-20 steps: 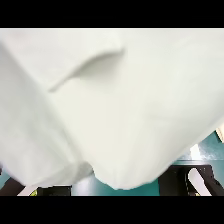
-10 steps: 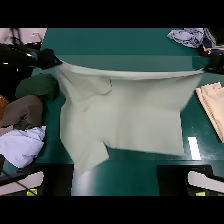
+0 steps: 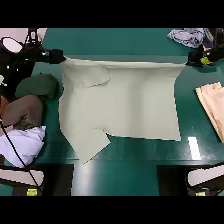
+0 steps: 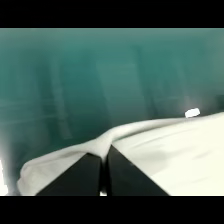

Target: Fold the shirts.

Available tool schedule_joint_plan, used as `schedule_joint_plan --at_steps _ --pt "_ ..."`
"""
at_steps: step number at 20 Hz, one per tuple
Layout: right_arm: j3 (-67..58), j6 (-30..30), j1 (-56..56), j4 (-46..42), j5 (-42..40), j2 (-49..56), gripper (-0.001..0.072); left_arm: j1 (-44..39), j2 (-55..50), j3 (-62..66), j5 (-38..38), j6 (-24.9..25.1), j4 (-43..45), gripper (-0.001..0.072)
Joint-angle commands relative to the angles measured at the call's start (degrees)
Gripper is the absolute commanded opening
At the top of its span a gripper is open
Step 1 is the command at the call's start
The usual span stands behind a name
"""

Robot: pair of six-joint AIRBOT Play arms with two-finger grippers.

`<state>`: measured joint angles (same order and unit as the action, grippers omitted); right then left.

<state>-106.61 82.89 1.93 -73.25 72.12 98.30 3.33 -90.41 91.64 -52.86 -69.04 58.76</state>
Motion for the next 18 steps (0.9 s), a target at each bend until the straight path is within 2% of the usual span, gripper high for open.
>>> schedule_joint_plan --at_steps 1,3,8,12,13,14,15,18 --pt "4.79 0.17 -0.35 -0.33 2.1 -1.33 0.0017 0.04 -0.87 0.7 -10.27 1.99 8.55 0.0028" --pt "12.02 0.17 -1.14 -0.35 -0.52 -3.78 0.0017 0.04 -0.87 -2.49 -12.66 1.88 9.53 0.0028" --pt "24.15 0.2 -5.22 -0.24 -4.81 -5.57 0.0018 0.04 -0.87 -11.85 -11.8 1.27 10.95 0.0028" --pt "26.88 1.14 -7.26 0.04 -6.67 -5.57 0.0036 0.04 -0.68 -12.83 -11.34 -4.76 13.62 0.0041" --pt "26.64 1.16 -7.23 0.24 -5.66 -5.6 0.0187 0.04 -0.55 -12.81 -11.91 -5.86 13.97 0.0284" --pt "25.83 1.16 -7.19 0.17 -3.43 -5.6 0.0313 0.04 -0.09 -12.76 -13.09 -7.54 15.13 0.0466" --pt "24.92 1.14 -6.71 0.13 -1.07 -5.92 0.0313 0.07 0.37 -12.59 -14.56 -9.51 17.07 0.0434" --pt "25.88 1.07 -4.57 0.09 1.51 -11.06 0.0313 0.04 4.07 -13.62 -18.93 -12.22 21.27 0.0431"
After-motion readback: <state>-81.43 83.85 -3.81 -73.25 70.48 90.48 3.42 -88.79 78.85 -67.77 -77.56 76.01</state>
